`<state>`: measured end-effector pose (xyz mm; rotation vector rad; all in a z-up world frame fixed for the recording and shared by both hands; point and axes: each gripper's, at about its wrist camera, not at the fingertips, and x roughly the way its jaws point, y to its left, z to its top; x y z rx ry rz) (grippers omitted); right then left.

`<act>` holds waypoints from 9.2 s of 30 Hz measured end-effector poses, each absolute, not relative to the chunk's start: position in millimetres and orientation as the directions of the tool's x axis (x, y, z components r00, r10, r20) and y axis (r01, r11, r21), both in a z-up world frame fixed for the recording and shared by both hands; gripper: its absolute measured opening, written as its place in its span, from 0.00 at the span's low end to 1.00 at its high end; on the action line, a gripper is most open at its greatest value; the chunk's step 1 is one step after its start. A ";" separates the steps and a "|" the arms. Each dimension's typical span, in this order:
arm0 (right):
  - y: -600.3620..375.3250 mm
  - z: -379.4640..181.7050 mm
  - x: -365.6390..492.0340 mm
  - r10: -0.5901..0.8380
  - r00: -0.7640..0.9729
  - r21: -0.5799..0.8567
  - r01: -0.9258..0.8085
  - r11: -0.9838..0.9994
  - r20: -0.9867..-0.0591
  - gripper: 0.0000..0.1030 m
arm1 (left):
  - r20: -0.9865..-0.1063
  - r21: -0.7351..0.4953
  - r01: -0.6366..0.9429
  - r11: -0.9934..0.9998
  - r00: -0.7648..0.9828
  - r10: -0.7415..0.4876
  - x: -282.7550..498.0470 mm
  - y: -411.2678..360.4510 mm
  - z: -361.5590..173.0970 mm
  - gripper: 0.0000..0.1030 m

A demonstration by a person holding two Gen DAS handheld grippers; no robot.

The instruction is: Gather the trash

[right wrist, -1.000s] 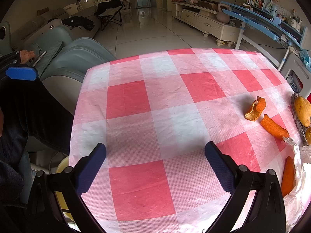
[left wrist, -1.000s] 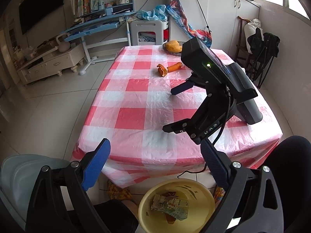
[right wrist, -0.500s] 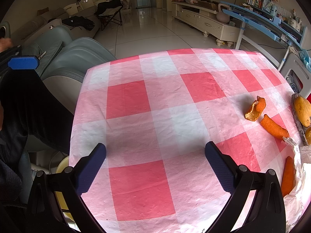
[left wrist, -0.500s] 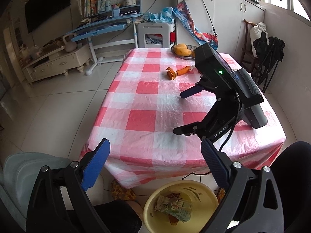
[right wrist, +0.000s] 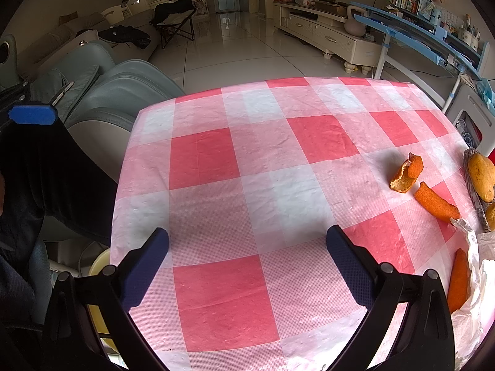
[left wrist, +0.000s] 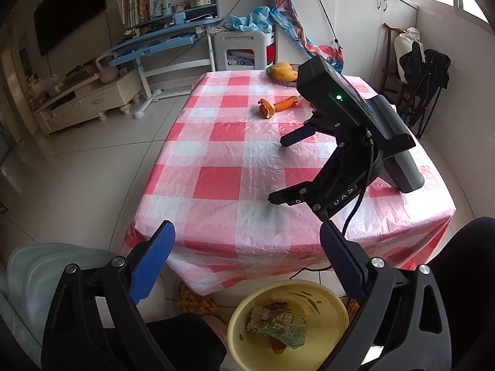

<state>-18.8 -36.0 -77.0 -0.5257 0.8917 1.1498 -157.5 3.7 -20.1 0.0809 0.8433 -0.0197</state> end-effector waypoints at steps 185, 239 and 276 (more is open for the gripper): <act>-58.9 -65.5 -231.5 0.506 0.228 0.101 -0.834 0.542 -0.832 0.88 | -0.828 -0.103 0.158 0.982 0.534 -0.173 -188.2 18.2 -44.3 0.04; -90.9 -33.5 -214.5 0.382 0.551 -0.063 -0.624 0.779 -0.742 0.93 | -0.781 -0.023 0.137 0.990 0.616 -0.104 -184.5 8.5 -5.1 0.45; -118.8 -55.3 40.4 0.133 0.690 -0.332 -0.497 0.802 -0.712 0.75 | -0.863 -0.028 0.132 0.991 0.497 -0.091 144.7 -43.0 -69.0 0.48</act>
